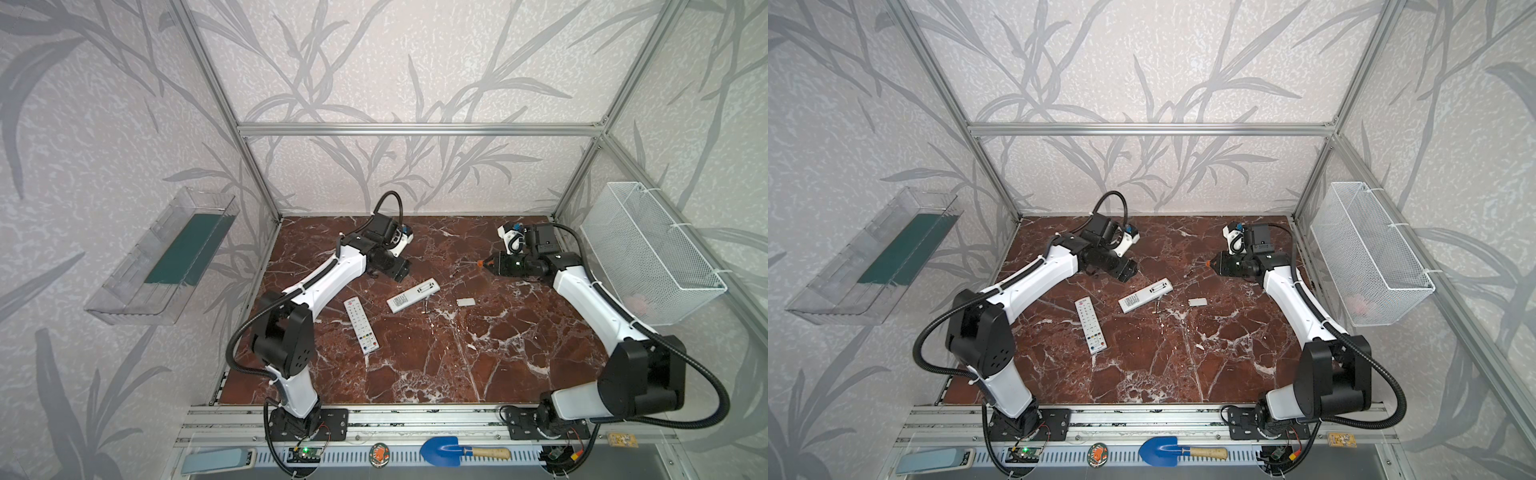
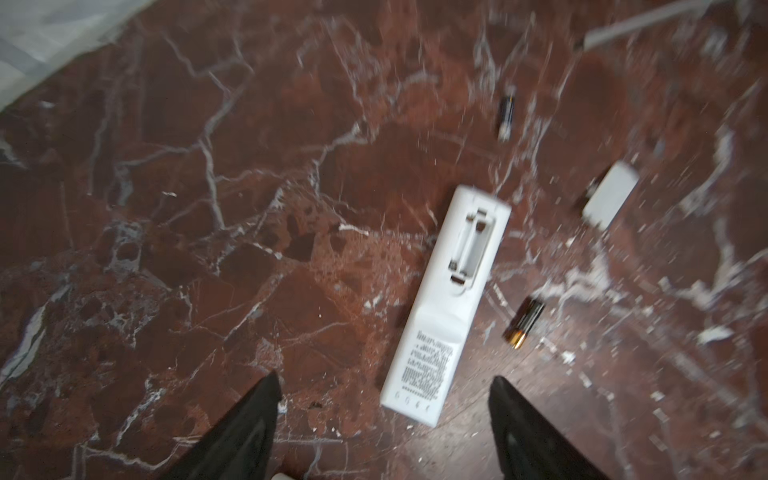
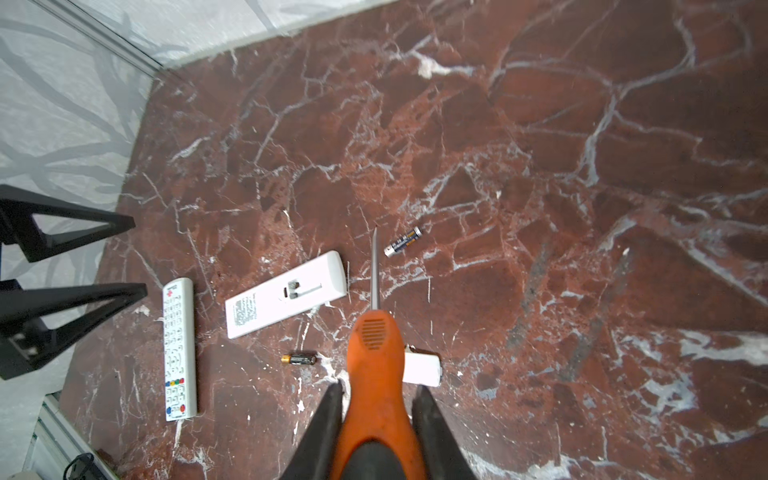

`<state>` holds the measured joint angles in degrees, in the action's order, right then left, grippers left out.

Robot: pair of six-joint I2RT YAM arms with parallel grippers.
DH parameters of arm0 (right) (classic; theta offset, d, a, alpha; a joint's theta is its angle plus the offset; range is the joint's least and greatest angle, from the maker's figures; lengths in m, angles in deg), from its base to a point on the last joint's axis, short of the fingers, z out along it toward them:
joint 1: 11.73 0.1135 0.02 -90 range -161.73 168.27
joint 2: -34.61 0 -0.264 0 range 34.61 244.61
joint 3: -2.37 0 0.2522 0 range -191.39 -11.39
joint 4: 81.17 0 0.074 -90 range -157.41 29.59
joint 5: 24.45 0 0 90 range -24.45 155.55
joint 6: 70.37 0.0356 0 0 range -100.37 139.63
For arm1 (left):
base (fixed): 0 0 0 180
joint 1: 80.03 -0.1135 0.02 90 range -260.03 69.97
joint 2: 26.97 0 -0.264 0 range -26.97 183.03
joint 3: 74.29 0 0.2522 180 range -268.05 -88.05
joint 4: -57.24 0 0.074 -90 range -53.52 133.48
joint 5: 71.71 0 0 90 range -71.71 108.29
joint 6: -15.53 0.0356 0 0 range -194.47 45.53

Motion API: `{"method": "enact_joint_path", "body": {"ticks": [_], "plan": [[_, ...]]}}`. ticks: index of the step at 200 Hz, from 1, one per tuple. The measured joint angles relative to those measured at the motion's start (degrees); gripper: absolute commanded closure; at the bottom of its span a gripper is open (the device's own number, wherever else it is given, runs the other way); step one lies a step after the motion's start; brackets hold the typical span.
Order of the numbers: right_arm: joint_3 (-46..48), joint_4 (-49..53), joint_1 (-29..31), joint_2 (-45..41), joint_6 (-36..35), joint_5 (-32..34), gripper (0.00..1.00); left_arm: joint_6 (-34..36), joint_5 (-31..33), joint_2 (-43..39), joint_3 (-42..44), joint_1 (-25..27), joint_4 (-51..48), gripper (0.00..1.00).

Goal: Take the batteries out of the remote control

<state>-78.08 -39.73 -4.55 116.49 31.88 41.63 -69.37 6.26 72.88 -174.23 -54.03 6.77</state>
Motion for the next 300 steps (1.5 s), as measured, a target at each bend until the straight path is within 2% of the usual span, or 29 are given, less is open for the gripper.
{"method": "enact_joint_path", "body": {"ticks": [8, 15, 47, 62, 80, 112, 131, 147, 189, 226, 244, 276, 300], "plan": [[0.0, -1.0, 0.0, -1.1, 0.2, -0.7, 1.00, -4.0, -2.1, -1.1, -0.8, -1.0, 0.7, 0.08], [0.0, -1.7, 0.0, -1.9, 0.2, -1.1, 1.00, -7.7, -4.6, -1.5, -1.9, -2.0, 1.1, 0.01], [-0.4, -4.4, 0.1, -3.9, 0.4, -3.4, 1.00, -24.5, -18.2, -0.2, -6.4, -5.7, 4.9, 0.01], [0.1, -7.0, 0.4, -4.8, 1.2, -4.9, 1.00, -33.3, -24.8, 0.6, -5.7, -6.6, 10.7, 0.01], [1.8, -11.3, 1.3, -6.6, 1.9, -6.1, 1.00, -46.2, -30.7, 0.8, -0.8, -6.5, 22.9, 0.01], [3.3, -15.3, 6.7, -8.5, 1.1, -6.0, 1.00, -67.2, -34.3, 2.4, 7.0, -5.5, 42.4, 0.01], [3.2, -16.0, 10.9, -8.5, -0.7, -5.1, 1.00, -75.6, -34.4, 4.2, 8.1, -4.7, 49.9, 0.01], [3.2, -15.9, 14.0, -8.5, -2.1, -4.1, 1.00, -81.4, -34.1, 5.4, 8.1, -3.8, 54.7, 0.06], [2.7, -17.2, 17.5, -7.8, -3.7, -0.9, 1.00, -89.9, -32.6, 6.1, 8.8, -2.3, 61.6, 0.26], [1.5, -19.1, 18.1, -6.3, -4.0, 0.7, 1.00, -92.8, -31.8, 6.0, 9.3, -2.2, 63.6, 0.48], [1.2, -19.7, 18.3, -5.7, -4.1, 0.8, 1.00, -94.1, -31.3, 6.0, 10.3, -2.5, 65.0, 0.55], [1.2, -20.4, 18.4, -5.4, -4.4, 1.0, 1.00, -95.8, -30.9, 6.0, 11.6, -2.8, 65.9, 0.76], [1.1, -20.9, 18.4, -5.6, -4.7, 1.0, 0.92, -95.7, -30.9, 6.0, 11.7, -2.9, 65.8, 0.87]]}}
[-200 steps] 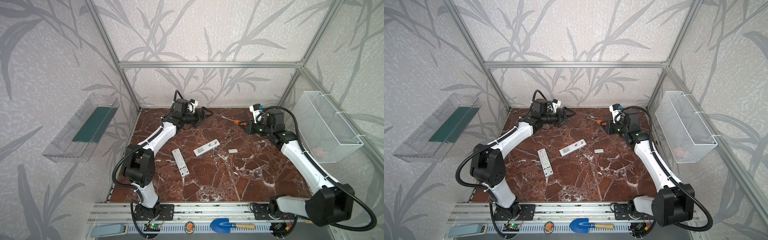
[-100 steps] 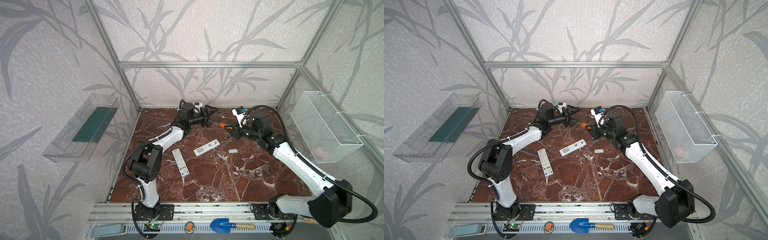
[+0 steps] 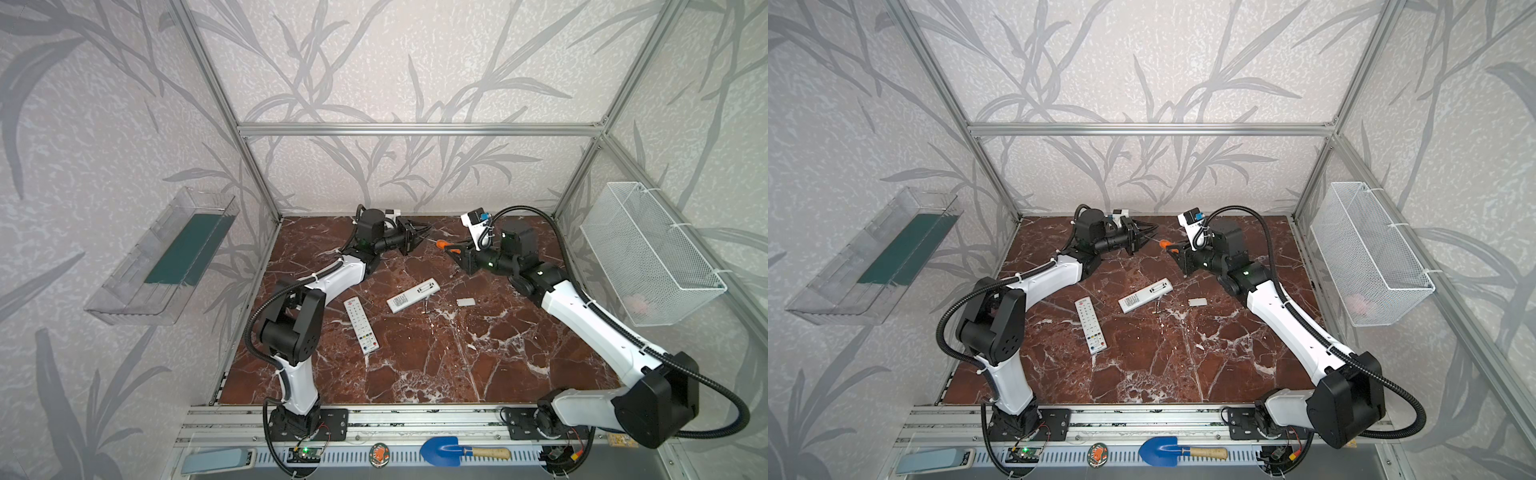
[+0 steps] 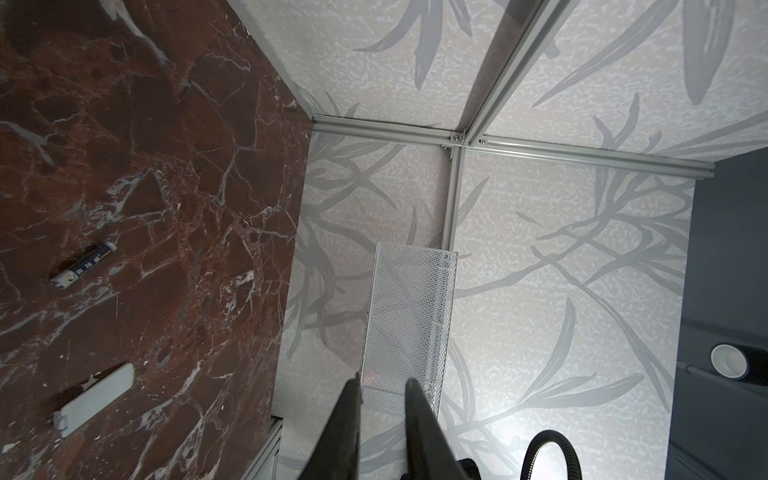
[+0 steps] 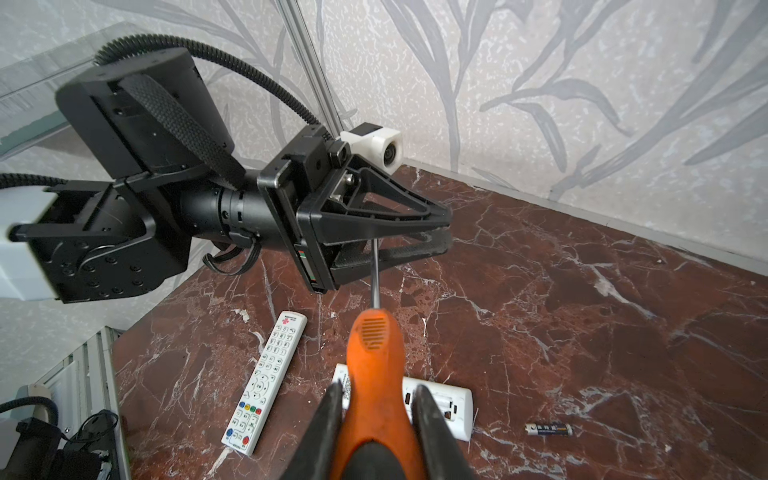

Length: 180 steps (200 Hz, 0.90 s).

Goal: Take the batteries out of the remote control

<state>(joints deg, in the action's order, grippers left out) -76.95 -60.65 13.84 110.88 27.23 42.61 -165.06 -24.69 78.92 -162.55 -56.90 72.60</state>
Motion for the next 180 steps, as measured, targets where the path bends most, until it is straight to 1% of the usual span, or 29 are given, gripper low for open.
{"method": "enact_joint_path", "body": {"ticks": [7, 18, 45, 60, 71, 97, 112, 127, 146, 160, 180], "plan": [[0.0, -0.1, 0.0, -0.1, -0.1, 0.0, 0.89, 0.0, -0.1, 0.0, 0.0, 0.0, 0.0, 0.92], [0.0, -0.1, 0.0, -0.4, -0.2, 0.2, 0.81, 0.0, -0.2, 0.0, 0.0, 0.0, -0.1, 0.95], [-0.1, 2.3, -0.3, -0.6, -0.4, 0.9, 0.49, -0.2, -0.5, 0.0, 0.0, 0.0, 0.1, 0.96], [-0.5, 6.1, -1.0, -0.6, 0.2, 0.8, 0.36, 1.3, -1.0, 0.0, -0.1, 0.0, -0.4, 0.96], [-2.1, 10.2, -2.7, -0.5, 1.1, -0.5, 0.30, 2.7, -1.3, 0.1, -0.3, -0.1, -1.6, 0.96], [-9.6, 20.2, -7.8, -0.3, 2.3, -5.7, 0.25, 7.7, -2.6, 0.4, -1.6, -0.3, -6.1, 0.96], [-14.1, 25.2, -9.0, 0.2, 1.6, -9.4, 0.25, 10.4, -3.6, 0.7, -2.4, -0.4, -9.0, 0.96], [-17.9, 29.4, -8.7, 1.8, 0.2, -13.8, 0.25, 13.0, -4.7, 1.3, -3.5, -0.4, -11.2, 0.96], [-20.1, 33.9, -7.8, 5.7, -1.5, -17.8, 0.25, 15.9, -6.3, 2.2, -5.3, -0.4, -14.2, 0.96], [-20.6, 36.8, -7.1, 9.3, -2.3, -19.0, 0.25, 18.8, -7.1, 2.3, -6.9, -0.4, -17.7, 0.95], [-20.6, 40.4, -6.1, 13.9, -3.4, -19.0, 0.25, 22.9, -8.1, 2.3, -9.5, -0.4, -22.8, 0.95]]}}
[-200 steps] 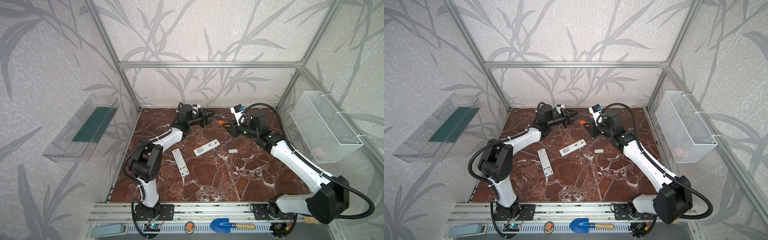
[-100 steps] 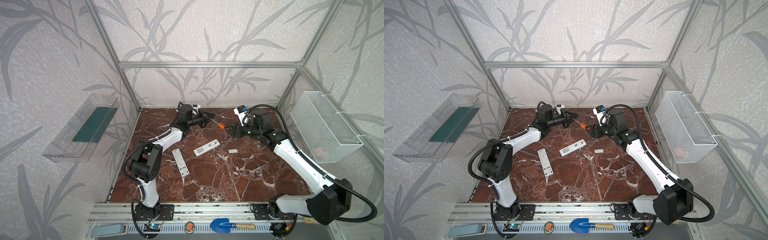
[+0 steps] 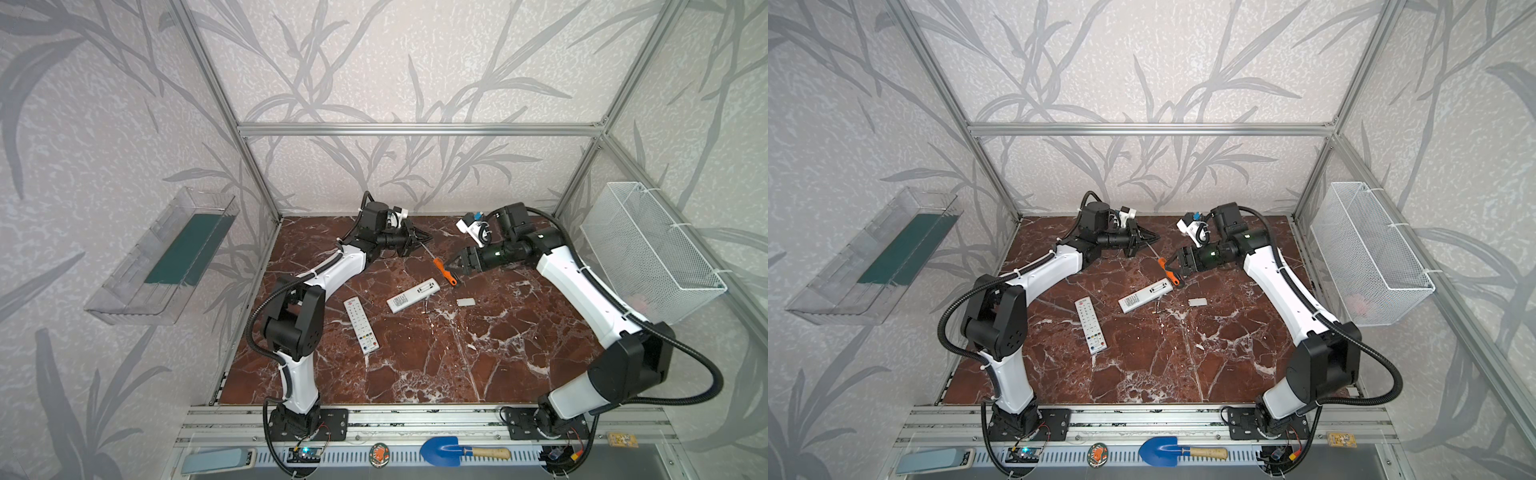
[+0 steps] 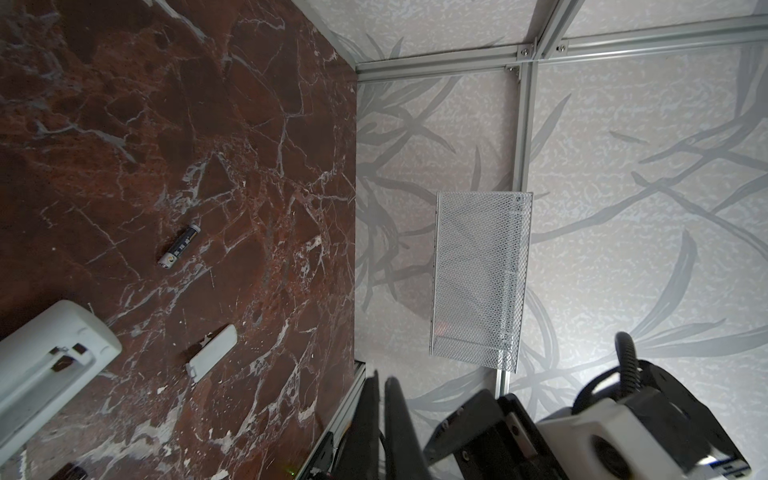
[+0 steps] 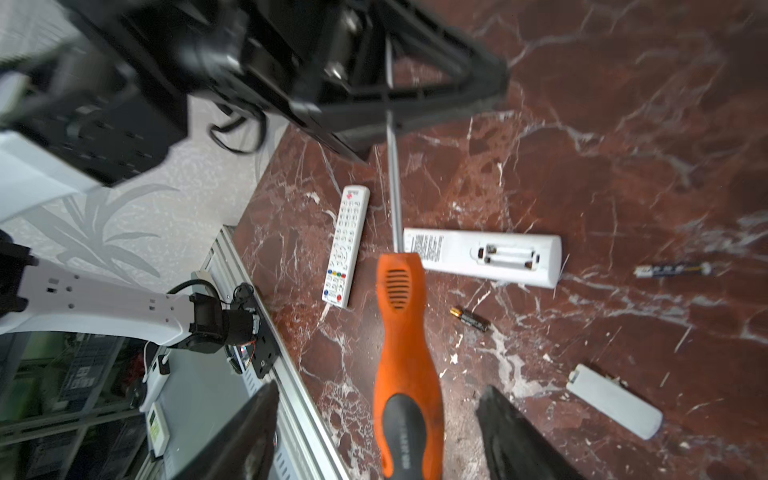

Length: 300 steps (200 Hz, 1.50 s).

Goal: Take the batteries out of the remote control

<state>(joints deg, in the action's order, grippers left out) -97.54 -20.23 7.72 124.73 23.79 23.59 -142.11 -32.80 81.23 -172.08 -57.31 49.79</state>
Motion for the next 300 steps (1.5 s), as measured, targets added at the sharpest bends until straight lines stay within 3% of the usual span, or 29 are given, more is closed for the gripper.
{"method": "enact_joint_path", "body": {"ticks": [25, 94, 130, 137, 150, 159, 185, 235, 300], "plan": [[0.0, 2.6, 1.4, 2.2, -1.3, 0.5, 0.28, 3.7, -1.1, 0.0, -1.9, 0.0, -3.9, 0.95], [-0.6, 3.8, 4.1, 5.5, -2.5, 0.3, 0.58, 6.4, -2.4, 0.0, -2.0, 0.0, -7.3, 0.95], [-0.6, 3.8, 4.1, 5.9, -2.4, 0.3, 0.85, 7.6, -2.8, 0.0, -2.1, -0.3, -8.6, 0.91], [-0.6, 3.9, 4.2, 5.9, -2.3, 0.3, 0.88, 8.0, -2.9, 0.0, -2.2, -0.3, -9.2, 0.86], [-0.5, 4.0, 4.2, 5.9, -2.3, 0.3, 0.91, 9.5, -3.0, 0.0, -2.8, -0.6, -11.2, 0.61], [-0.5, 4.2, 4.2, 5.9, -2.2, 0.3, 0.93, 11.1, -2.9, 0.0, -3.6, -0.8, -13.2, 0.49], [0.7, 5.4, 4.2, 5.8, -2.3, 0.3, 0.95, 16.2, -2.4, 0.0, -5.2, -1.9, -18.2, 0.30], [11.2, 6.2, 3.1, 3.6, -0.7, 3.5, 0.97, 24.5, 2.5, -0.4, -5.3, -7.5, -26.6, 0.16], [15.8, 1.5, -9.1, 1.0, 3.1, 24.9, 1.00, 36.3, 18.5, -7.4, -2.7, -13.2, -43.6, 0.12]]}}
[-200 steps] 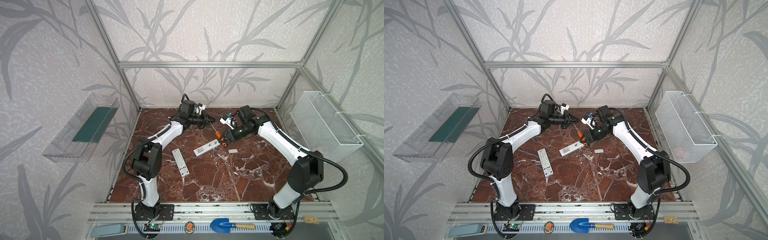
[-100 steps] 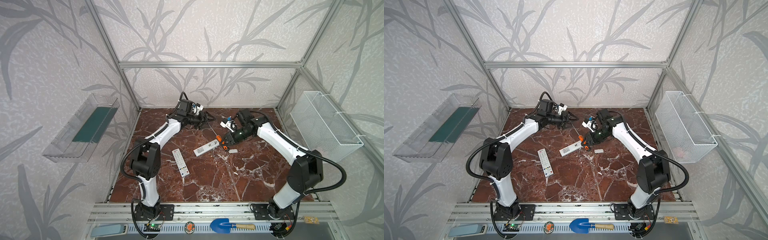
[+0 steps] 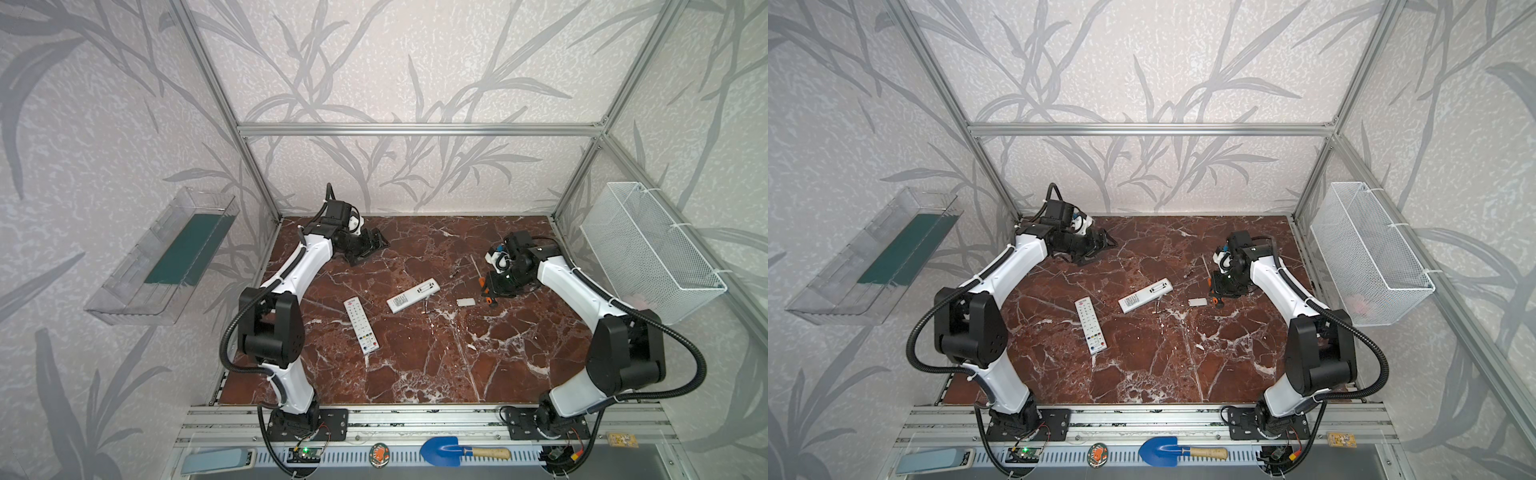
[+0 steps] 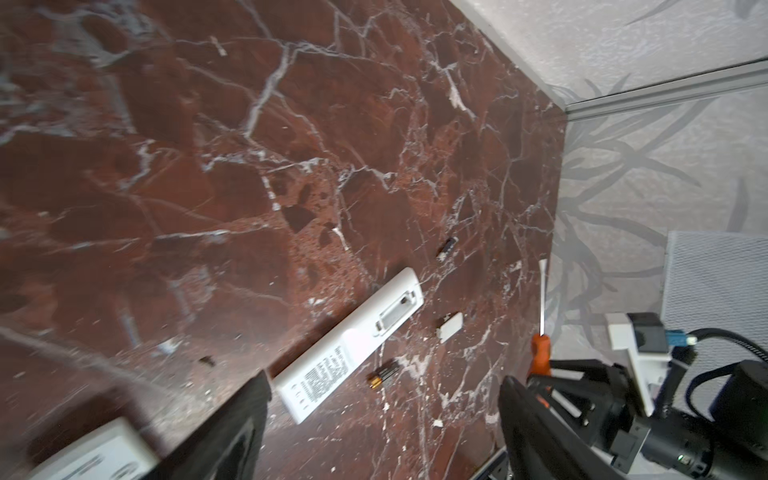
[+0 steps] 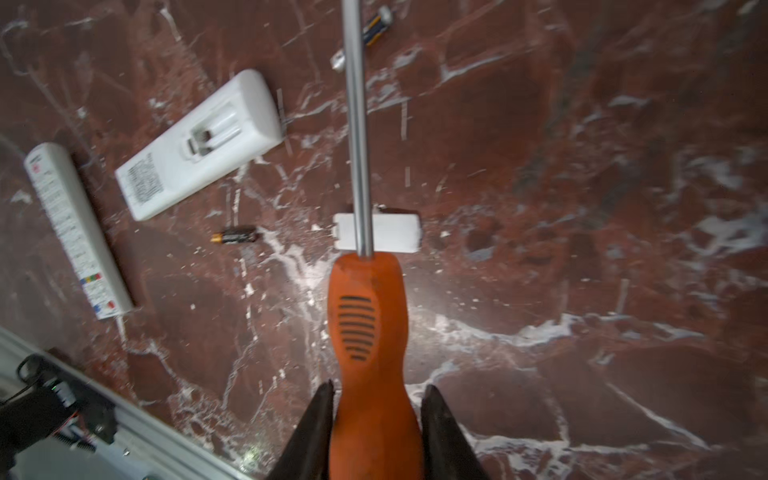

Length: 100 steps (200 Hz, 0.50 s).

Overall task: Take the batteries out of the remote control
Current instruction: 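Lower the screwdriver onto the table and open the right gripper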

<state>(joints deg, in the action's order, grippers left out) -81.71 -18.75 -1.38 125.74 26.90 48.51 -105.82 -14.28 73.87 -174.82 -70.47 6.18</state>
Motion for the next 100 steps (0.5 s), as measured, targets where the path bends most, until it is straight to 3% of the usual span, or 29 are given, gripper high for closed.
{"method": "enact_joint_path", "body": {"ticks": [58, 100], "plan": [[-0.1, -7.8, -4.9, 10.9, -0.5, 6.5, 1.00, 1.9, 3.7, -8.0, 12.9, -3.7, -3.4, 0.12], [-2.4, -9.7, -5.0, 17.9, -1.4, 7.6, 0.99, 1.9, 4.0, -9.0, 15.3, -4.4, -3.6, 0.12]]}}
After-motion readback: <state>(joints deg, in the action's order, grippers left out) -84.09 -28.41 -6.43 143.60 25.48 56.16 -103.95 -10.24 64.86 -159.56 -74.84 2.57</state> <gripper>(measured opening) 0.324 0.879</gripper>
